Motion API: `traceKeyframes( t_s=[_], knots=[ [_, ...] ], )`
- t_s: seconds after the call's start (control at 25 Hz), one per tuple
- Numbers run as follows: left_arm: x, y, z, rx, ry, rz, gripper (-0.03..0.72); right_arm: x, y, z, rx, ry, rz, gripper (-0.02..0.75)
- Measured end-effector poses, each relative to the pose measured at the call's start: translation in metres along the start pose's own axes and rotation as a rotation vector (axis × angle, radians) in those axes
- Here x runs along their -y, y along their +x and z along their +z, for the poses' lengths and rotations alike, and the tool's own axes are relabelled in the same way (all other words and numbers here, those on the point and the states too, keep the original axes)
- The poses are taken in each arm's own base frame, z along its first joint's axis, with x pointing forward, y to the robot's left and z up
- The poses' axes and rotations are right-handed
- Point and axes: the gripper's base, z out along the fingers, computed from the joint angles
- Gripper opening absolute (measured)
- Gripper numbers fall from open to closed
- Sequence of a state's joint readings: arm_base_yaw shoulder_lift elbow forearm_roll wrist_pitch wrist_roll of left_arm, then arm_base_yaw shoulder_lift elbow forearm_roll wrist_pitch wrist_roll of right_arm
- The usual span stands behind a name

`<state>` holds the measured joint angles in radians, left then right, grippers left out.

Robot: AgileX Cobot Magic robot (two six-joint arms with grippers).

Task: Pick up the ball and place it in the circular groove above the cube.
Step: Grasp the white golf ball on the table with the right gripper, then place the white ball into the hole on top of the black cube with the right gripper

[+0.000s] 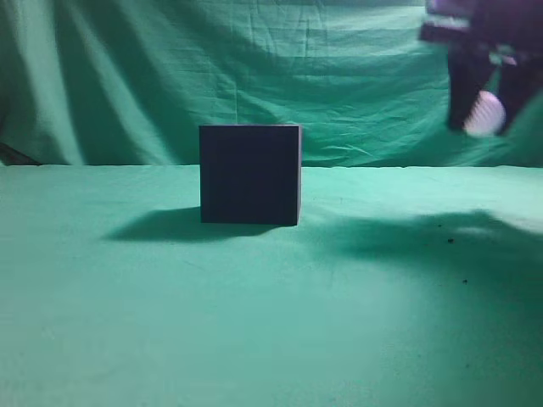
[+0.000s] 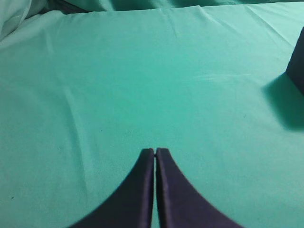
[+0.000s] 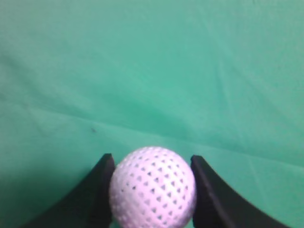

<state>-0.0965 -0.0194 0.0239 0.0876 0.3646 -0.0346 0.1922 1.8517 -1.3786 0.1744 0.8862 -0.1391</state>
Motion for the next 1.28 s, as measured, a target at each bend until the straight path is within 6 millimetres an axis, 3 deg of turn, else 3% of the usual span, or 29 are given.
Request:
traceKeyframes(
  t_s=[0.12, 0.2, 0.36, 0.52, 0.64, 0.84, 1.16, 1.28],
  knots=[
    [0.0, 0.0, 0.0, 0.0, 0.0, 0.0, 0.0, -0.029, -0.017, -0.028, 0.057, -0.061, -0.073, 0.319],
    [0.0, 0.0, 0.0, 0.0, 0.0, 0.0, 0.0, -0.06, -0.022, -0.037, 0.077, -0.095, -0.155, 0.319],
    [0.0, 0.0, 0.0, 0.0, 0.0, 0.0, 0.0, -0.13, -0.019, -0.045, 0.131, -0.159, -0.337, 0.319],
    [0.0, 0.0, 0.0, 0.0, 0.0, 0.0, 0.0, -0.176, -0.016, -0.038, 0.155, -0.186, -0.458, 0.319],
    [0.0, 0.0, 0.0, 0.0, 0.0, 0.0, 0.0, -0.189, -0.017, -0.021, 0.131, -0.186, -0.49, 0.319],
    [0.0, 0.0, 0.0, 0.0, 0.0, 0.0, 0.0, -0.191, -0.02, 0.002, 0.092, -0.156, -0.505, 0.319],
    [0.0, 0.0, 0.0, 0.0, 0.0, 0.0, 0.0, -0.188, -0.017, 0.009, 0.049, -0.128, -0.514, 0.319],
    [0.0, 0.0, 0.0, 0.0, 0.0, 0.0, 0.0, -0.188, -0.017, 0.009, 0.047, -0.128, -0.514, 0.491]
  ],
)
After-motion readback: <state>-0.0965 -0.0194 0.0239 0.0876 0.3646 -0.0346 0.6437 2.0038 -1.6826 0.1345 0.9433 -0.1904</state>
